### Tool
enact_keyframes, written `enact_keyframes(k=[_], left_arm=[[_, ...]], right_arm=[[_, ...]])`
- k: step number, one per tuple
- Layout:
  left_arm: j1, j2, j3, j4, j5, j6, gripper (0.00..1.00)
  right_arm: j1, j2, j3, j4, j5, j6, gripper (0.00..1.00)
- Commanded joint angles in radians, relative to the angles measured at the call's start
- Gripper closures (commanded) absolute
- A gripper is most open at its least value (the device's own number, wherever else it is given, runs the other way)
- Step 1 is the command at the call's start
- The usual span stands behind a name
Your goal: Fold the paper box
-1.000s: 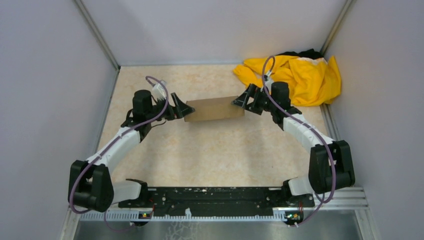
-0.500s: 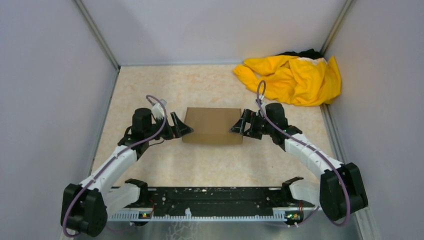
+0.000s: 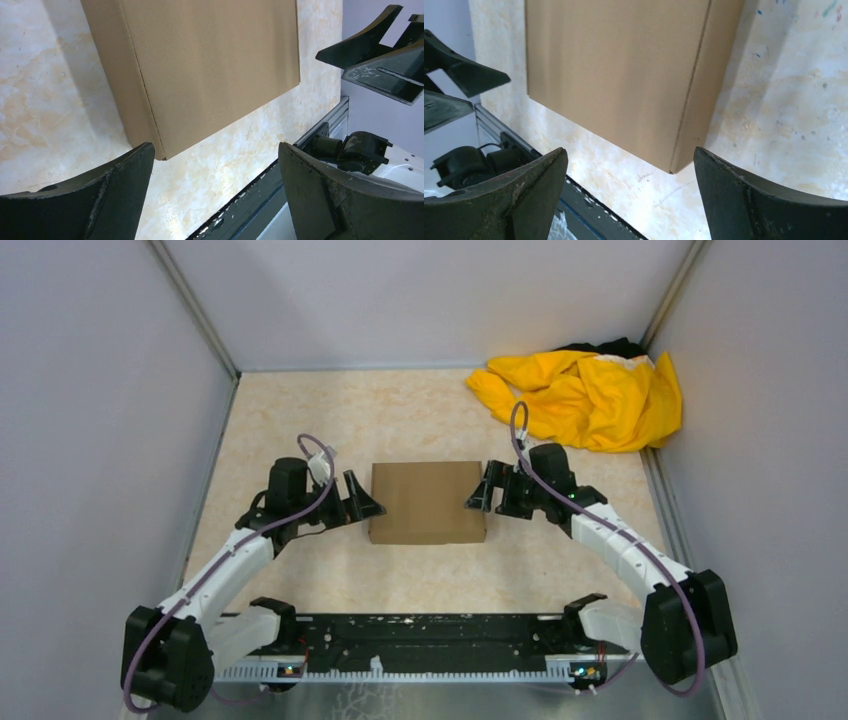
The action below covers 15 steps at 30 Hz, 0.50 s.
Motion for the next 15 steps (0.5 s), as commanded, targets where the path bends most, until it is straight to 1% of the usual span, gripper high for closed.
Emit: enact_keyframes(k=[1, 7, 9, 12, 15], left_arm=[[-0.004, -0.052, -0.001, -0.023, 0.006, 0.006, 0.01], [-0.003, -0.117, 0.035, -0.111, 0.019, 0.002, 0.01], [-0.006, -0.164, 0.034, -0.129, 0.048, -0.002, 0.01], [-0.006, -0.249, 0.032, -0.158, 0.053, -0.001, 0.01], [-0.006, -0.273, 0.037, -0.161, 0.086, 0.004, 0.01]], right_arm=[[0.011, -0.064, -0.017, -0.026, 0.062, -0.029, 0.05], [0.011, -0.120, -0.008, -0.036, 0.082, -0.044, 0.05], [0.011, -0.117, -0.002, -0.031, 0.093, -0.048, 0.05], [0.011, -0.096, 0.026, -0.033, 0.103, -0.065, 0.05], [0.011, -0.075, 0.061, -0.032, 0.116, -0.080, 0.05]])
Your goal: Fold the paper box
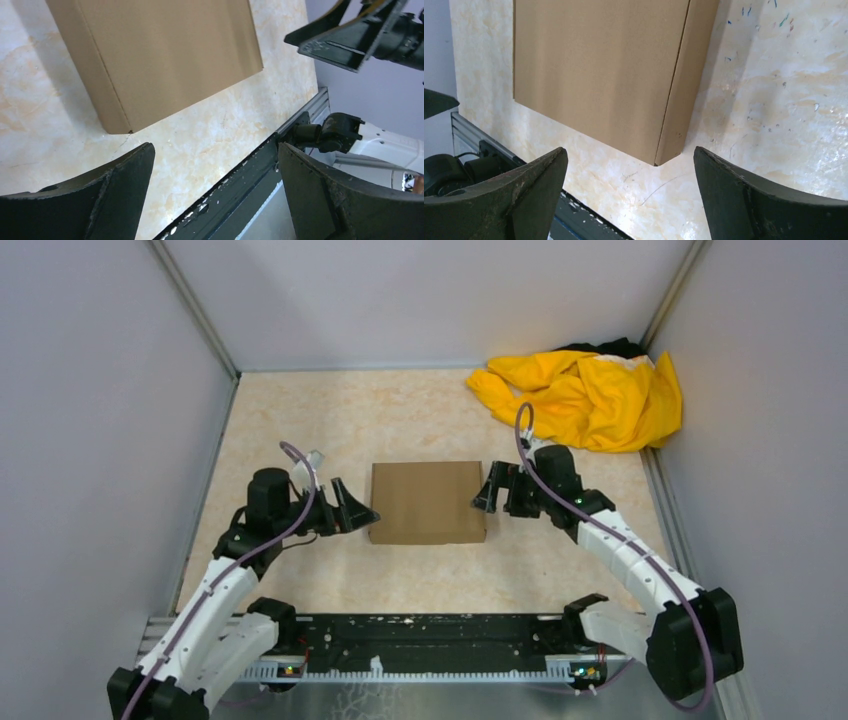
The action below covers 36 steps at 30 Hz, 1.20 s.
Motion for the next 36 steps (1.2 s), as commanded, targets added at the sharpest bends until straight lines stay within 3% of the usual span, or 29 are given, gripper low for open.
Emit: enact_keyframes(k=[1, 9, 15, 20, 25, 28, 32, 34, 36], left_arm=[[-0.004, -0.036, 0.043, -0.038, 0.061, 0.017, 0.01], [-0.004, -0.011, 0.105, -0.151, 0.075, 0.093, 0.01], [-0.011, -0.080, 0.100, -0.240, 0.039, 0.103, 0.01], [-0.011, -0.153, 0.045, -0.222, -0.017, 0.057, 0.01], [-0.017, -0.086, 0.056, -0.128, -0.112, -0.017, 0.01], [-0.022, 0.006, 0.078, -0.096, -0.216, -0.007, 0.01], [-0.021, 0.113, 0.080, -0.051, -0.348, -0.011, 0.01], [-0.022, 0.143, 0.057, -0.028, -0.371, -0.017, 0.11], [-0.022, 0.165, 0.018, 0.011, -0.375, -0.036, 0.23]], right_arm=[[0.011, 0.024, 0.091, 0.036, 0.035, -0.041, 0.05], [0.020, 0.141, 0.160, 0.144, 0.008, -0.055, 0.05], [0.118, 0.201, 0.229, 0.117, 0.044, -0.090, 0.06], [0.197, 0.079, 0.153, 0.000, 0.203, -0.102, 0.08], [0.196, -0.068, 0.044, -0.073, 0.402, -0.088, 0.09], [0.186, -0.048, 0.026, -0.091, 0.478, -0.106, 0.14], [0.140, 0.045, 0.012, -0.055, 0.471, -0.123, 0.29], [0.091, 0.077, -0.003, -0.021, 0.440, -0.131, 0.44], [0.022, 0.093, -0.012, 0.005, 0.391, -0.151, 0.49]])
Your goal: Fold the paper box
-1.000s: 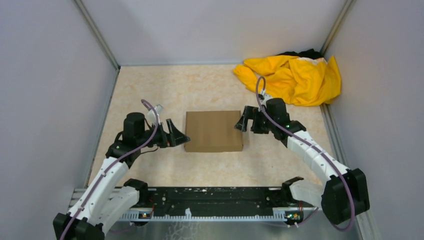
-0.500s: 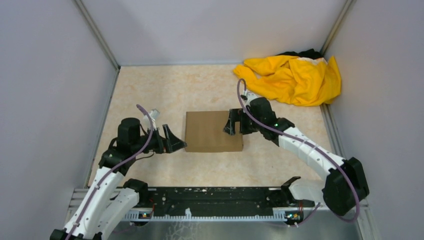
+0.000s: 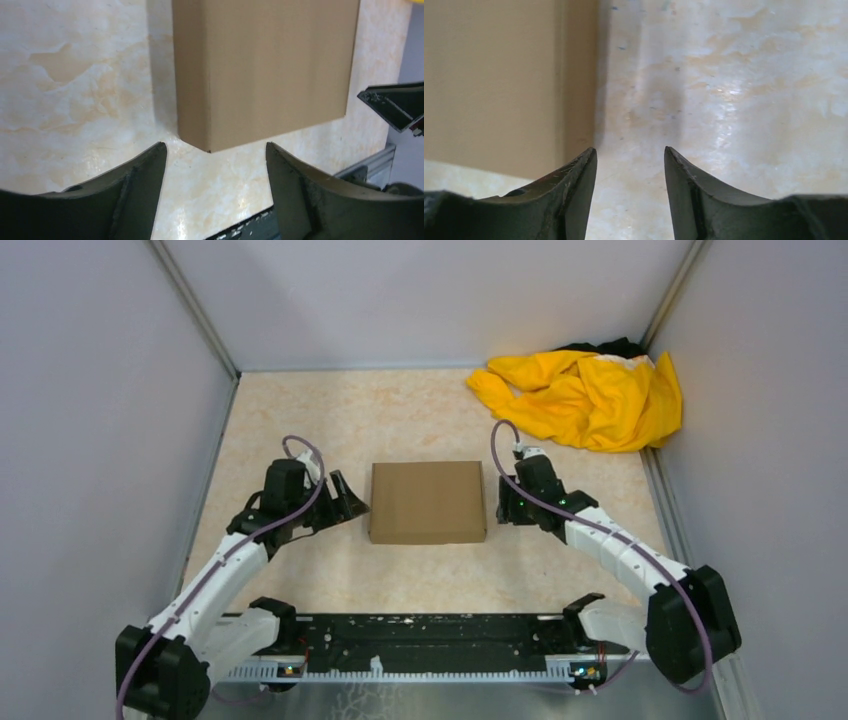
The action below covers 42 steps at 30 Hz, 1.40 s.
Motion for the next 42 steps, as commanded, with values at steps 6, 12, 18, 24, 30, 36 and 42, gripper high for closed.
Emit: enact_keyframes(k=[6, 12, 18, 24, 30, 36, 42], left_arm=[[-0.007, 0.163, -0.087, 0.231, -0.088, -0.047, 0.61], [-0.009, 0.303, -0.062, 0.300, -0.065, -0.029, 0.60], [-0.008, 0.414, 0.031, 0.323, -0.039, 0.006, 0.58], [-0.009, 0.541, 0.119, 0.367, -0.009, 0.015, 0.59], [-0.009, 0.641, 0.191, 0.388, 0.046, 0.017, 0.58], [-0.009, 0.607, 0.215, 0.319, 0.029, 0.033, 0.34], [-0.009, 0.469, 0.180, 0.234, -0.004, 0.030, 0.01]], right_arm=[[-0.130, 0.116, 0.043, 0.112, -0.128, -0.063, 0.68], [-0.103, 0.178, 0.044, 0.169, -0.217, -0.012, 0.74], [-0.020, 0.293, 0.118, 0.226, -0.253, 0.033, 0.74], [-0.019, 0.437, 0.249, 0.259, -0.300, 0.052, 0.74], [-0.020, 0.538, 0.375, 0.213, -0.280, 0.022, 0.74], [-0.031, 0.545, 0.394, 0.123, -0.189, -0.012, 0.68], [-0.063, 0.414, 0.305, 0.034, -0.020, -0.066, 0.15]])
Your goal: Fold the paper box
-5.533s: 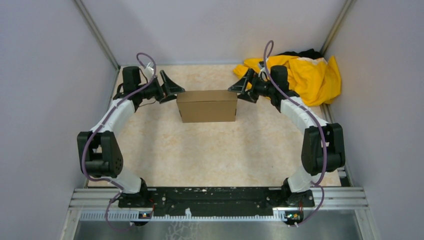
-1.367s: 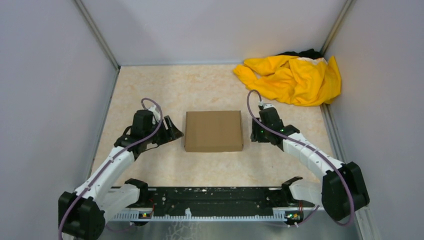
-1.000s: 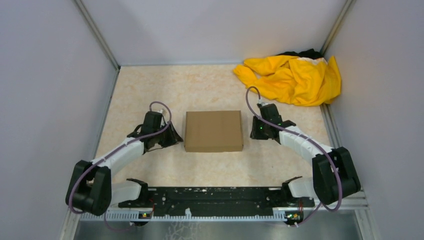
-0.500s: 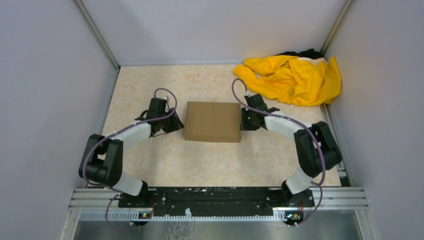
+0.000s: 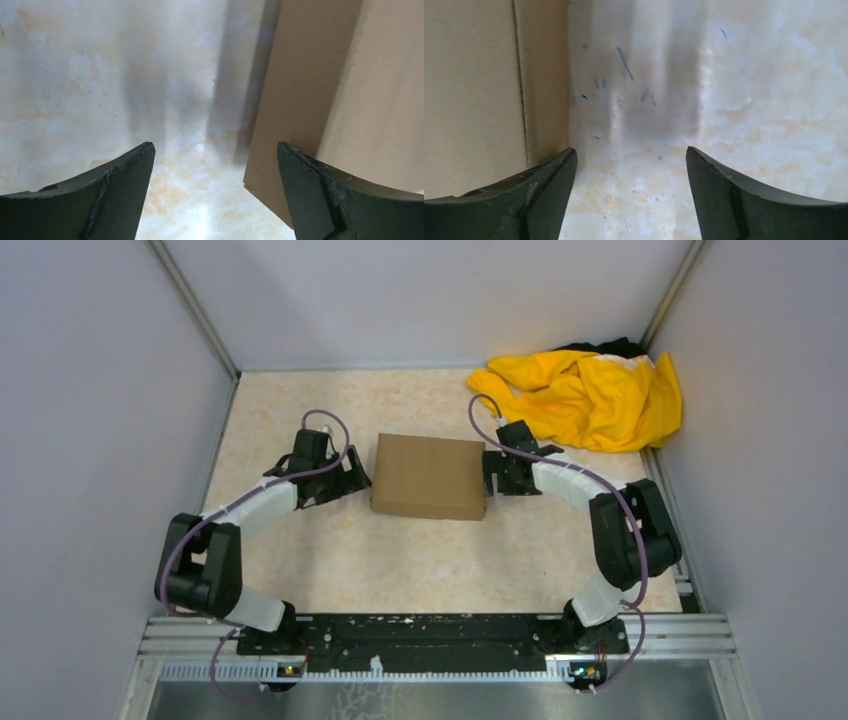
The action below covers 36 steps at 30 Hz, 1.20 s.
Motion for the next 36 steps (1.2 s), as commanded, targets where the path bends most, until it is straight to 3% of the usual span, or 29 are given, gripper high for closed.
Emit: enact_keyframes(k=[1, 5, 8, 15, 20, 26, 29, 31, 36], left_arm=[[-0.048, -0.128, -0.011, -0.004, 0.170, -0.036, 0.01], [-0.049, -0.215, -0.046, -0.038, 0.188, -0.051, 0.01], [-0.056, -0.305, -0.063, -0.062, 0.204, -0.062, 0.01], [-0.166, -0.479, -0.080, -0.098, 0.210, -0.091, 0.01], [-0.261, -0.484, -0.030, -0.079, 0.156, -0.070, 0.01], [-0.246, -0.409, 0.230, -0.137, -0.031, 0.066, 0.01], [-0.204, -0.345, 0.345, -0.142, -0.047, 0.117, 0.01], [-0.160, -0.328, 0.358, -0.103, -0.040, 0.144, 0.01], [-0.044, -0.399, 0.246, -0.032, -0.175, 0.170, 0.01]], right_arm=[[0.020, -0.142, -0.035, 0.005, 0.026, -0.003, 0.04], [0.020, -0.316, -0.087, -0.058, 0.096, -0.040, 0.01], [0.028, -0.470, -0.137, -0.065, 0.057, -0.067, 0.01], [0.198, -0.737, -0.296, 0.083, -0.292, -0.090, 0.01], [0.259, -0.723, -0.249, 0.168, -0.284, -0.026, 0.01], [0.253, -0.573, 0.039, 0.098, -0.109, -0.140, 0.01], [0.182, -0.516, 0.138, 0.105, -0.100, -0.151, 0.01], [0.069, -0.503, 0.149, 0.137, -0.147, -0.137, 0.01], [-0.165, -0.584, -0.007, 0.236, -0.163, -0.119, 0.01]])
